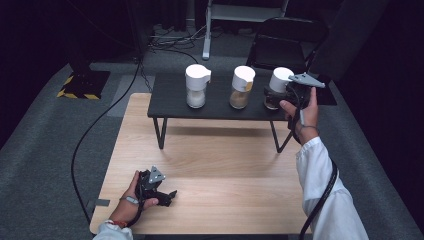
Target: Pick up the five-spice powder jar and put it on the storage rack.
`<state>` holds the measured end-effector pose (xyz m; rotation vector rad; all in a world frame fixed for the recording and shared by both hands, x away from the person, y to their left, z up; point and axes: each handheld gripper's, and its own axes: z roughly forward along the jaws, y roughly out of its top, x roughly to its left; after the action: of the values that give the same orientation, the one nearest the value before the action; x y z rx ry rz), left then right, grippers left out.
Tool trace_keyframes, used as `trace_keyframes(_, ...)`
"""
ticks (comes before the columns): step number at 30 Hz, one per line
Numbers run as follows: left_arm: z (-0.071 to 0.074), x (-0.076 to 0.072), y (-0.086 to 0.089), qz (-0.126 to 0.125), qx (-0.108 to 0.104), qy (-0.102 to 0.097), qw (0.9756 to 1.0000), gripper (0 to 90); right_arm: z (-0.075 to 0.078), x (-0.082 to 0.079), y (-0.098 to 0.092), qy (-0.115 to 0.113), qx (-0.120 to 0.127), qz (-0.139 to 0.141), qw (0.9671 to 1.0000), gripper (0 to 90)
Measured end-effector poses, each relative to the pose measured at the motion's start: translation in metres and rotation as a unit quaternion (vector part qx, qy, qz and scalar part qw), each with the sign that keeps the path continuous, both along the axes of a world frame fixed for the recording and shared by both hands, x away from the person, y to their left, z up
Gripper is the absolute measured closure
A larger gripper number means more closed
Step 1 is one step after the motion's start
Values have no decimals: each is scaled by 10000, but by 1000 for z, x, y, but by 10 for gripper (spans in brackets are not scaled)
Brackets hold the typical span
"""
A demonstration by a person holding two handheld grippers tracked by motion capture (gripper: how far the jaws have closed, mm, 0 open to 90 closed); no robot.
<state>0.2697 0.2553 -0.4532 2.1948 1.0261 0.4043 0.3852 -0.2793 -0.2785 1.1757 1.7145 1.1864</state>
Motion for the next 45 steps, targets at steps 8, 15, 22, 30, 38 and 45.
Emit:
trace_keyframes(8, 0, 0, 0, 3, 4, -5, 10000, 2, -6, -3, 3, -163, -122, 79, 9998, 12)
trace_keyframes(15, 0, 0, 0, -24, -5, -20, 10000, 2, -12, -9, 8, -293, -215, -69, 9993, 12)
trace_keyframes(22, 0, 0, 0, -25, -3, -19, 10000, 2, -17, -19, 7, -509, -256, -96, 9983, 12)
trace_keyframes(30, 0, 0, 0, -25, -6, -19, 10000, 2, -19, -24, 6, -569, -377, -26, 9977, 12)
trace_keyframes(38, 0, 0, 0, -21, -1, -15, 10000, 1, -20, -34, 5, -710, -488, -5, 9963, 10)
trace_keyframes(45, 0, 0, 0, -26, -6, -19, 10000, 2, -28, -44, 1, -748, -498, 32, 9960, 10)
